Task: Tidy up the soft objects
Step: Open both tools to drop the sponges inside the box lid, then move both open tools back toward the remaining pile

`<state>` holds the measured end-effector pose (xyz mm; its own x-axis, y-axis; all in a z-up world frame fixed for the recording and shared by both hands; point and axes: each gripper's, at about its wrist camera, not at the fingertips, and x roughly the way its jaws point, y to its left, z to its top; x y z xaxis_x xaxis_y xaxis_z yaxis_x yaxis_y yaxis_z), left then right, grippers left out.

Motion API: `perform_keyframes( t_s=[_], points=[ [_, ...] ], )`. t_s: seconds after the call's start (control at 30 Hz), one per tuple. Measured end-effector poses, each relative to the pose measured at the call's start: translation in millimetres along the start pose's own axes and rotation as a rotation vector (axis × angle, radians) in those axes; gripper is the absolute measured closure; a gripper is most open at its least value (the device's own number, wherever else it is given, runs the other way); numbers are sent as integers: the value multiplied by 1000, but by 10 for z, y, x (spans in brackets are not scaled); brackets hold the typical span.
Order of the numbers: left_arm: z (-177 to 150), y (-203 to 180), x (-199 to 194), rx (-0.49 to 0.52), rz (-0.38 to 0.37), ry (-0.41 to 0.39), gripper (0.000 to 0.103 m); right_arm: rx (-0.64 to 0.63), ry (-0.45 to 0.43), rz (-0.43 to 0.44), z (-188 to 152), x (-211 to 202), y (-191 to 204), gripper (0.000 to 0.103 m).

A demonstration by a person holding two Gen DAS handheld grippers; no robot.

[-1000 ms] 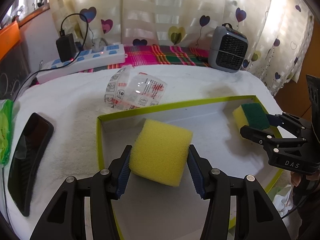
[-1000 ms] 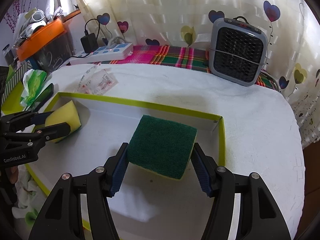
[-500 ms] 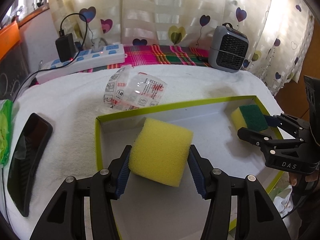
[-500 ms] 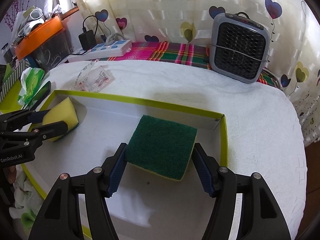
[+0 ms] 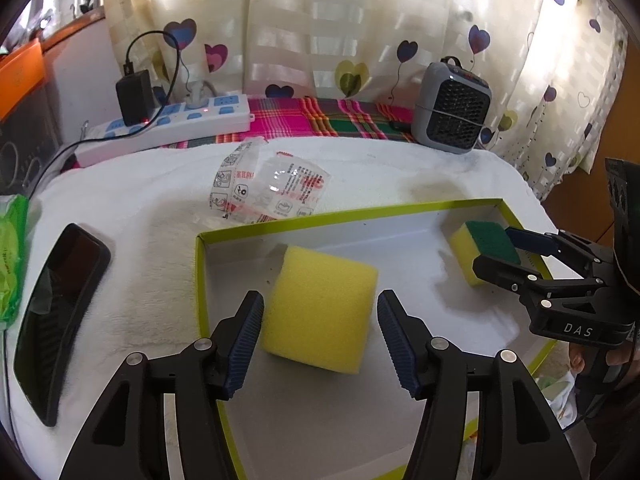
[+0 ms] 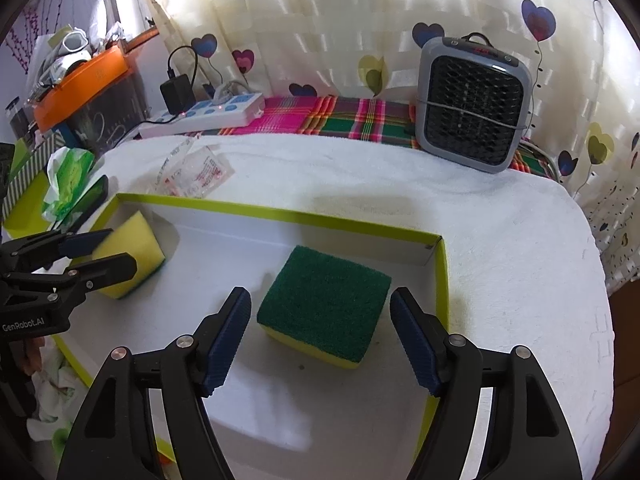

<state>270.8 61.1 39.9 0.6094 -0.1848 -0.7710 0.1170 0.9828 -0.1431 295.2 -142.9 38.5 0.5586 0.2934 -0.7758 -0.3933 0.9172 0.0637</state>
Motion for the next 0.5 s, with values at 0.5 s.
perform_keyframes(
  t_s=[0.5],
  points=[
    [-133,-126,-494,22,-16,-66,44,27,-92,13,-93,-457,61,30]
  ],
)
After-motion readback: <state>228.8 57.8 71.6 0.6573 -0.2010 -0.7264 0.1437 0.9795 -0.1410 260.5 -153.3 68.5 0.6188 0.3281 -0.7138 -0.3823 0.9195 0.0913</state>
